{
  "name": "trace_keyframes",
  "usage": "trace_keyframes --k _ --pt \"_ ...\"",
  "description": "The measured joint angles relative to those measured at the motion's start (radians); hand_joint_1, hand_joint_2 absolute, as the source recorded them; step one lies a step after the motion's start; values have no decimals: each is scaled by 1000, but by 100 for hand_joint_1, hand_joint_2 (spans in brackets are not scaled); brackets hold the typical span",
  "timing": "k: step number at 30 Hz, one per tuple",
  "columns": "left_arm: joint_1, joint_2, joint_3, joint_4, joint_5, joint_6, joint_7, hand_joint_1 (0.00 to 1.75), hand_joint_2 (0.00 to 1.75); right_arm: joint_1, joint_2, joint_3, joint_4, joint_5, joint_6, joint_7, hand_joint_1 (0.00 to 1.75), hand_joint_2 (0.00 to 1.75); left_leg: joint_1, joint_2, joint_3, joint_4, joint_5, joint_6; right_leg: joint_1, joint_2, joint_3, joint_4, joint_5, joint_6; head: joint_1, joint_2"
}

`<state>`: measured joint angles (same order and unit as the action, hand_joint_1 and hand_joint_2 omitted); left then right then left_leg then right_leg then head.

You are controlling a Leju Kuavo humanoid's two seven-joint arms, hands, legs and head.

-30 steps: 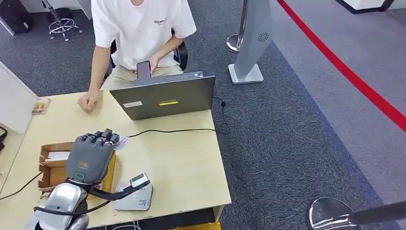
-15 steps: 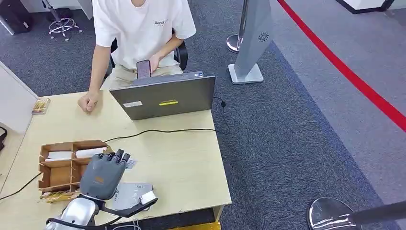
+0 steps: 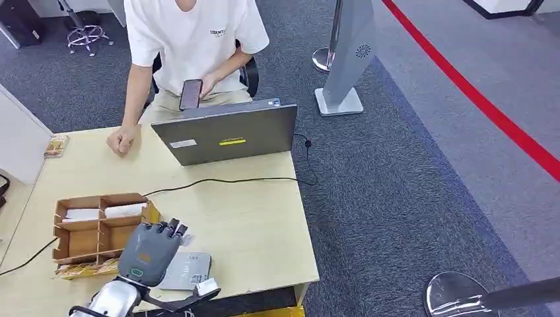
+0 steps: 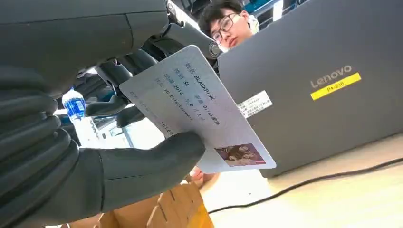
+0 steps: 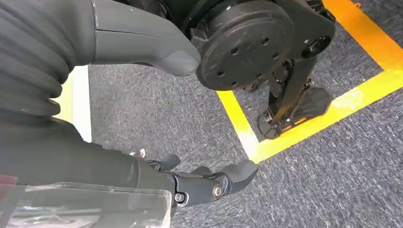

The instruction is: Pass the card to the sensor for recognition and then transmit it.

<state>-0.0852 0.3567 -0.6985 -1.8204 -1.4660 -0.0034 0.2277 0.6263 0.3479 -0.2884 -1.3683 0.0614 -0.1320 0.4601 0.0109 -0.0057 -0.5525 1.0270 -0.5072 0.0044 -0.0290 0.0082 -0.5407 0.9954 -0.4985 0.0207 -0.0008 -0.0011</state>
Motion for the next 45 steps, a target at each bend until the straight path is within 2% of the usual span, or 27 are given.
trace_keyframes --k 8,19,26,35,39,45 --pt "11 27 -21 2 12 -26 -37 175 175 -8 0 -3 12 -3 -3 -8 0 175 0 0 0 0 0 0 0 0 0 0 0 0 -1 0" --pt "53 52 -32 10 13 -28 -37 175 175 13 0 21 -8 -23 -40 6 0 175 0 0 0 0 0 0 0 0 0 0 0 0 0 0" --pt "114 56 -32 18 -9 -27 -16 175 175 32 0 38 -32 -26 -43 19 0 175 0 0 0 0 0 0 0 0 0 0 -1 0 0 0" --pt "139 62 -32 25 -15 -25 -12 175 175 40 0 45 -46 -25 -40 21 0 175 0 0 0 0 0 0 0 0 0 0 -1 0 0 0" --pt "154 55 -31 63 -16 16 9 175 175 40 0 45 -48 -15 -23 23 0 175 0 0 0 0 0 0 0 0 0 0 -1 0 0 0" --pt "154 42 -31 105 0 10 47 175 175 39 0 38 -48 2 0 24 0 175 0 -1 0 0 -1 0 0 -2 1 0 -1 0 0 0"
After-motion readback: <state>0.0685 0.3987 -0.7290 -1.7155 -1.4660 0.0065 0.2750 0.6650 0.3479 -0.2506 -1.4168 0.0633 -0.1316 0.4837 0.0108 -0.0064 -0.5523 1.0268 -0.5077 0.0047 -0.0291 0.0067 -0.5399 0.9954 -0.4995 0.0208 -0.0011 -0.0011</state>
